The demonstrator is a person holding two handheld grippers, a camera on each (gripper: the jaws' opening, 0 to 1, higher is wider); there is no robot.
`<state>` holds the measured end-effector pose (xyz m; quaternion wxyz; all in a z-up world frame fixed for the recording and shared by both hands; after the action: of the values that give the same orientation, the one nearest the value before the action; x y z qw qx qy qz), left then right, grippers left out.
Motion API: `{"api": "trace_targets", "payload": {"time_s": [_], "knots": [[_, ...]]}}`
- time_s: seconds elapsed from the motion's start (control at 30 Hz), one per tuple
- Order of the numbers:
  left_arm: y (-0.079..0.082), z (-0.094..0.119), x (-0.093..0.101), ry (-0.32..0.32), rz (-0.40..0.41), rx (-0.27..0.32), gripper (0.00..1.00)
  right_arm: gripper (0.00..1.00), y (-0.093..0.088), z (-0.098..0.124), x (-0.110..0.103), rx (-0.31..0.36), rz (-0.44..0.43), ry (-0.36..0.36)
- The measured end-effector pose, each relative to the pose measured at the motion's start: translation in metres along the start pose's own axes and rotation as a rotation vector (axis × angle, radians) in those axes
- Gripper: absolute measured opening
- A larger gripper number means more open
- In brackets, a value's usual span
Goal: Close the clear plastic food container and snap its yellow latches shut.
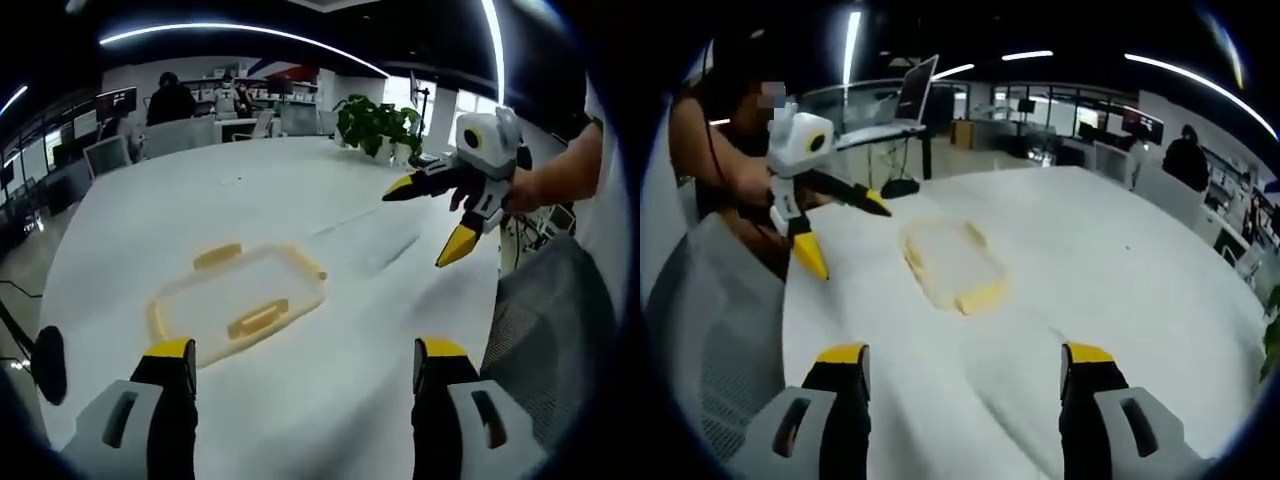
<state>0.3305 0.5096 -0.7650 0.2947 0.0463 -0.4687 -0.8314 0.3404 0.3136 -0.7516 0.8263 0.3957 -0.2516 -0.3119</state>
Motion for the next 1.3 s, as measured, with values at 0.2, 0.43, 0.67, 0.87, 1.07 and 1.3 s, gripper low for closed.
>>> {"api": "trace_targets", "payload": {"time_s": [0.2, 0.43, 0.67, 0.87, 1.07, 1.3], "knots": [[0.000, 0.000, -0.007, -0.003, -0.024, -0.020, 0.90, 0.77, 0.004, -0.007, 0.002, 0.004, -0.002, 0.007], [0.000, 0.000, -0.020, 0.003, -0.031, -0.033, 0.89, 0.77, 0.009, -0.018, 0.003, 0.002, 0.026, 0.031], [0.003, 0.000, -0.031, 0.002, -0.047, -0.046, 0.88, 0.74, 0.011, -0.028, 0.007, -0.003, 0.060, 0.048], [0.004, 0.001, -0.043, 0.012, -0.059, -0.059, 0.88, 0.74, 0.013, -0.035, 0.010, -0.004, 0.078, 0.053], [0.000, -0.001, -0.049, 0.002, -0.093, -0.095, 0.88, 0.73, 0.015, -0.042, 0.011, -0.008, 0.093, 0.064], [-0.001, 0.000, -0.057, -0.008, -0.127, -0.126, 0.87, 0.73, 0.019, -0.052, 0.011, -0.018, 0.129, 0.087]]}}
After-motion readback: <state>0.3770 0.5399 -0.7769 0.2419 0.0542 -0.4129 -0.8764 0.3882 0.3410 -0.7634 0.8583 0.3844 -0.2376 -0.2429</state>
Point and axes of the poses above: the point that each gripper's makers call its tool centre point, and the gripper's own axes: z roughly backward along the fingers, x roughly to its right, y roughly out of its top, the point moved 3 cm from there along z, roughly backward along the fingers, and after that the axes turned 12 degrees about -y, right-handed, at the moved point
